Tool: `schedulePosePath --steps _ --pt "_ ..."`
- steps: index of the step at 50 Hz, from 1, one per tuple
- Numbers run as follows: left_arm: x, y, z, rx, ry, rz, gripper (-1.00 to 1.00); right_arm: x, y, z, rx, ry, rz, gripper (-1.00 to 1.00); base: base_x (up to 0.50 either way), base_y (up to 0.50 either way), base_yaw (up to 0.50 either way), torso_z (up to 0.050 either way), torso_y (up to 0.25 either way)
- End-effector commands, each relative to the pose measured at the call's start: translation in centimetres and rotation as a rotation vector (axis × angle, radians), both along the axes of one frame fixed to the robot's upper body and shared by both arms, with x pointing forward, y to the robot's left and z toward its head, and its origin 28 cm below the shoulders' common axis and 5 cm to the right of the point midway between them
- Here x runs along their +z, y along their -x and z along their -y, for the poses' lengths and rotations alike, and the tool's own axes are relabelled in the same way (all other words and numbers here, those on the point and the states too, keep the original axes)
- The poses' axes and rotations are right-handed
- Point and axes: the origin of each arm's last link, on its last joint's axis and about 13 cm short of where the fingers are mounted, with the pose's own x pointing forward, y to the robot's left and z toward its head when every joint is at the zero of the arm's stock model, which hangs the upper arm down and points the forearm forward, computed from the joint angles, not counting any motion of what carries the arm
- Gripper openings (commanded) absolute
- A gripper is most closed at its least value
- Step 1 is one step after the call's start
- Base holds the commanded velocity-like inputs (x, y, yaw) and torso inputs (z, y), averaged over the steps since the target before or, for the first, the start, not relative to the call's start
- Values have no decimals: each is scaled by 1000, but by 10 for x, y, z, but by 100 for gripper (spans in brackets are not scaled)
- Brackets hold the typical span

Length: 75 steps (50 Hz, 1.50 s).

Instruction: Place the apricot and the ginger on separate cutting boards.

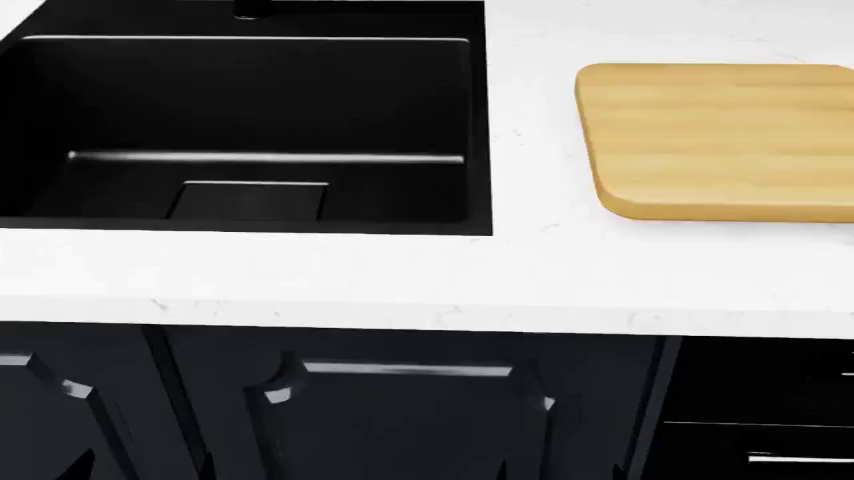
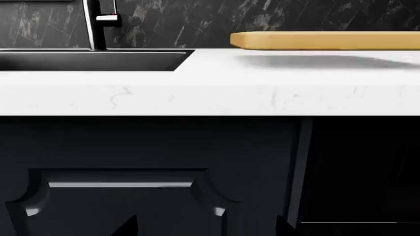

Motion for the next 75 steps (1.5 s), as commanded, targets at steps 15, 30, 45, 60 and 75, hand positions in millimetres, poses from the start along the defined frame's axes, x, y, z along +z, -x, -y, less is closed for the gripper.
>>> schedulePosePath --steps 15,30,45,60,75 --pt "0 1 0 12 -7 0 100 -1 -2 -1 -4 17 -5 100 0 0 0 0 0" --pt "1 0 0 7 2 -6 100 -1 -2 0 -8 10 -8 100 0 0 0 0 0" --pt "0 2 -1 6 3 -6 100 0 0 -1 13 17 15 100 0 333 0 0 0" --pt "0 0 0 7 0 -7 100 0 -1 -1 14 23 13 100 0 476 0 0 0" --pt "0 0 0 6 0 -7 100 0 0 -1 12 25 12 100 0 449 0 0 0"
